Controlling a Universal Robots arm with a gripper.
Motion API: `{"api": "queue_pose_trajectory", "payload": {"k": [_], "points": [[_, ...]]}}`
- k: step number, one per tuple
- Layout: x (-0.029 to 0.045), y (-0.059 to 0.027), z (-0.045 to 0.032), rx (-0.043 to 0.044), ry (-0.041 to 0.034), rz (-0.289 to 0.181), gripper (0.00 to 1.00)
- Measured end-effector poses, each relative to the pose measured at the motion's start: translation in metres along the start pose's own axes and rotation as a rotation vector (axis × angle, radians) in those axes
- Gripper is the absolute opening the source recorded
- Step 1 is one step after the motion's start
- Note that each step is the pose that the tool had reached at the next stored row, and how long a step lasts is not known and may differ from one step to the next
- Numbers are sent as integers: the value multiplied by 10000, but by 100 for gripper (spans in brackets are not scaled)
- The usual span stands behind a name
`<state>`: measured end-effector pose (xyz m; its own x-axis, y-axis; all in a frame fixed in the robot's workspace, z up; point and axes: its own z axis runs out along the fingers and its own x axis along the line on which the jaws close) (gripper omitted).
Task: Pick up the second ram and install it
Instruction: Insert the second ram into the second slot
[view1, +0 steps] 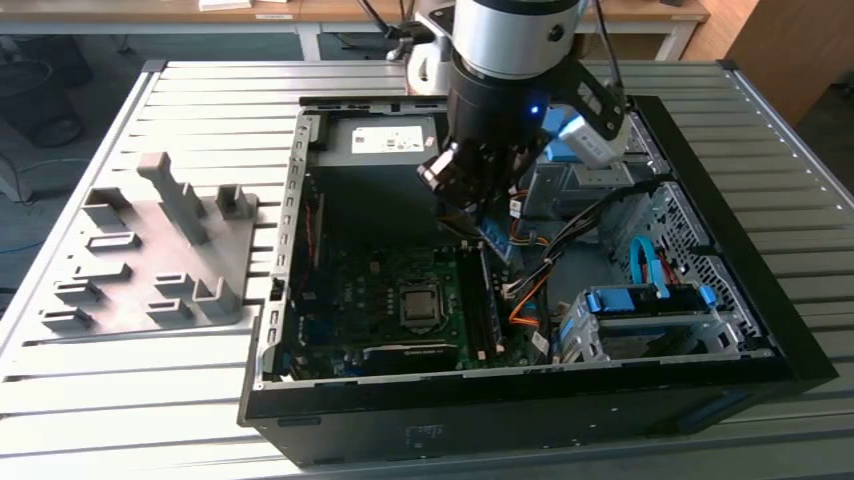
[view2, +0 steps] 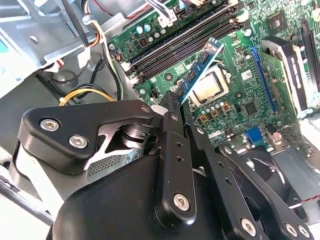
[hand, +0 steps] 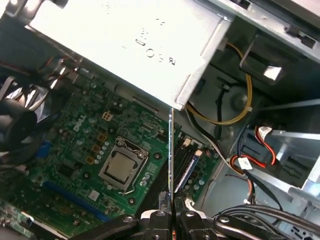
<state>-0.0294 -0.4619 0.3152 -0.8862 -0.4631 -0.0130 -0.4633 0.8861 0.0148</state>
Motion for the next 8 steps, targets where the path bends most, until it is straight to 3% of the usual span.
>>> {"api": "queue_pose_trajectory", "payload": {"k": [8], "points": [[0,0,10,26,-8,973,14]]}}
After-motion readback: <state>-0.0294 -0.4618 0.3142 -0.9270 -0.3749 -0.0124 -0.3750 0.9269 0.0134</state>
